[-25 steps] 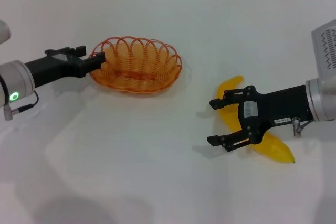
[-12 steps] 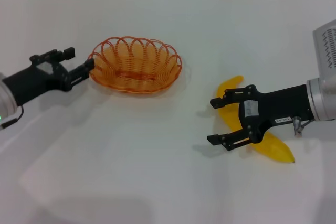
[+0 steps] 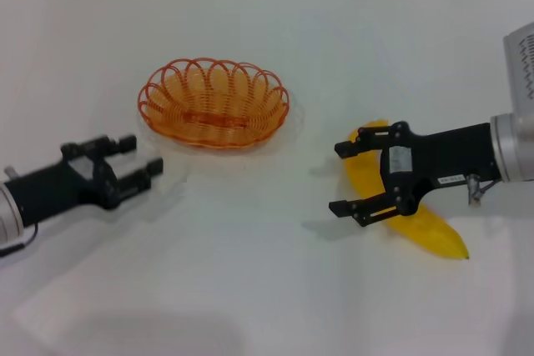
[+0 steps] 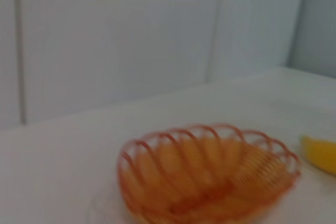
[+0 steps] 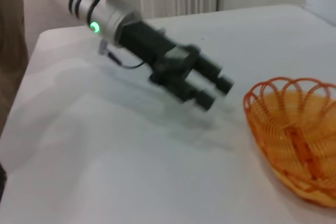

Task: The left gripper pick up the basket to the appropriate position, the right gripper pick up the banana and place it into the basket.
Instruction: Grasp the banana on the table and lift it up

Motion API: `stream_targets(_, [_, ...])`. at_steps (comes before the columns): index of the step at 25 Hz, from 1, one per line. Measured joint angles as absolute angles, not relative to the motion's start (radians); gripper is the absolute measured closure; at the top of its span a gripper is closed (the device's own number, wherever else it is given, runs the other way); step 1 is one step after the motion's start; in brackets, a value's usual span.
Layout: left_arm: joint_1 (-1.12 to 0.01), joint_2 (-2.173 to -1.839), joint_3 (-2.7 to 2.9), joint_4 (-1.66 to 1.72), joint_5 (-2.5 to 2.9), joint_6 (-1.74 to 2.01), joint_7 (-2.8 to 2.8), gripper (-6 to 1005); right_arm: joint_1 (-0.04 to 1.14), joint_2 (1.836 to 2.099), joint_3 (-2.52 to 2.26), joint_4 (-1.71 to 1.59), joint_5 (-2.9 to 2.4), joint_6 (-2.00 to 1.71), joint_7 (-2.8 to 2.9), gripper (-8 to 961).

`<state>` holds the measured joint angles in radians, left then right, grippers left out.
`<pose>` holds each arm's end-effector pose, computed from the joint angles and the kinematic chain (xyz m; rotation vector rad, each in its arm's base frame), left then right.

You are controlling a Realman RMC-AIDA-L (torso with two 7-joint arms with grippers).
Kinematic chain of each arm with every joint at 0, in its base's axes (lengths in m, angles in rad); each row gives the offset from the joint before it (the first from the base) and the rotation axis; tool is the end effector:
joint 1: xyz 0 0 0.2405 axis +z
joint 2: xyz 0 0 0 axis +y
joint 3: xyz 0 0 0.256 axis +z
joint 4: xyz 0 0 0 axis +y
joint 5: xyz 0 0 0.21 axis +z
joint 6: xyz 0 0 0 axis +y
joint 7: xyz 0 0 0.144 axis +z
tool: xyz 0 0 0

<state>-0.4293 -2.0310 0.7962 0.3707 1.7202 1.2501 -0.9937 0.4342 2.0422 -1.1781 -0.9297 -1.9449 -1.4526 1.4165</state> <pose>-0.3290 0.3124 -0.0226 -2.4575 -0.6073 -0.5681 0.2436 0.3225 -0.0146 -2.9495 0.2395 0.2925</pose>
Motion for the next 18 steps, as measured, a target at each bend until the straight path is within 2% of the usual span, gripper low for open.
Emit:
stream_targets(10, [-0.422, -2.035, 0.789, 0.363, 1.749, 1.243, -0.995, 385, 0.284, 2.047, -1.337, -1.226, -1.970, -1.326, 1.627, 116])
stream_targets(18, [-0.421, -2.038, 0.790, 0.362, 1.747, 1.208, -0.995, 385, 0.186, 2.046, -1.533, -1.556, -2.213, -1.271, 1.983, 117])
